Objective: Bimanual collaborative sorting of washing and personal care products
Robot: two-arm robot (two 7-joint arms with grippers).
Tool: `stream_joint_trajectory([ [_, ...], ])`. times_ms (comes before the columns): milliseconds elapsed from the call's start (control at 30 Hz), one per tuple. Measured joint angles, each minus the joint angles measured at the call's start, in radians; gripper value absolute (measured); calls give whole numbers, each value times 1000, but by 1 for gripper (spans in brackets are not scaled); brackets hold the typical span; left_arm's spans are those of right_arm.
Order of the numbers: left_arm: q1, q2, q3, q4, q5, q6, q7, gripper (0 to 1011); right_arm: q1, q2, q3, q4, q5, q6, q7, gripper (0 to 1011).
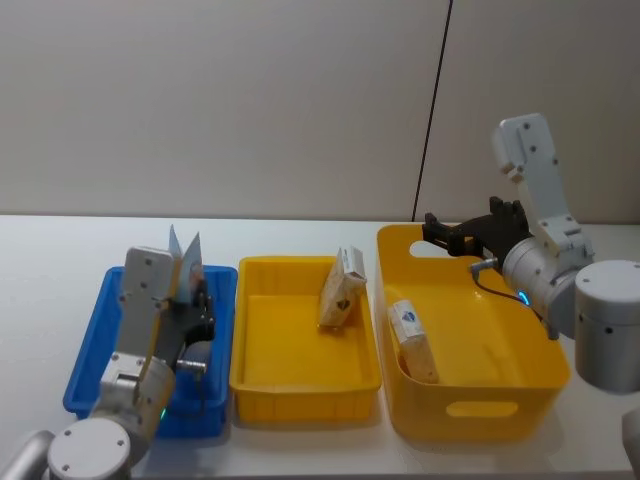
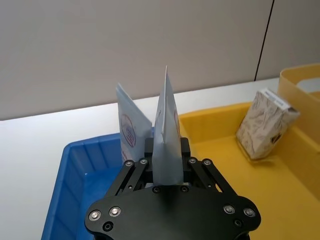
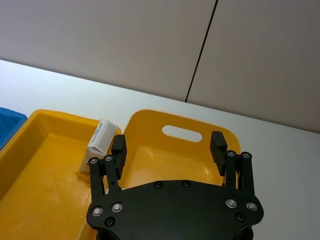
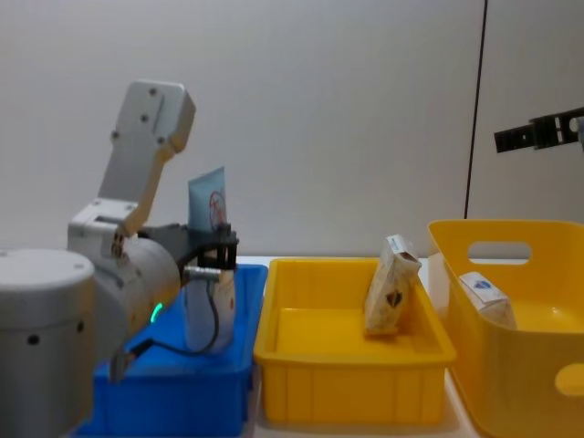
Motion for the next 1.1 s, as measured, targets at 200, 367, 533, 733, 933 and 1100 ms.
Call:
stream_joint_trajectory([
  [200,17,-13,-40,-65,-37,26,2,239,0,0,0,0,0,0,0,1002],
  [367,41,-12,-75,-130,-56,47,14,239,0,0,0,0,0,0,0,1002],
  [533,73,2,-114,-221,-67,80,30,239,0,0,0,0,0,0,0,1002],
  [733,93,14,-139,-279,-74,99,34,239,0,0,0,0,0,0,0,1002],
  [933,107,12,-167,-328,-100,107,27,239,2,2,-2,0,0,-1,7,1002],
  [1100,111,-5,-183,-356,-135,107,5,239,11,11,-9,5,0,-12,32,1002],
])
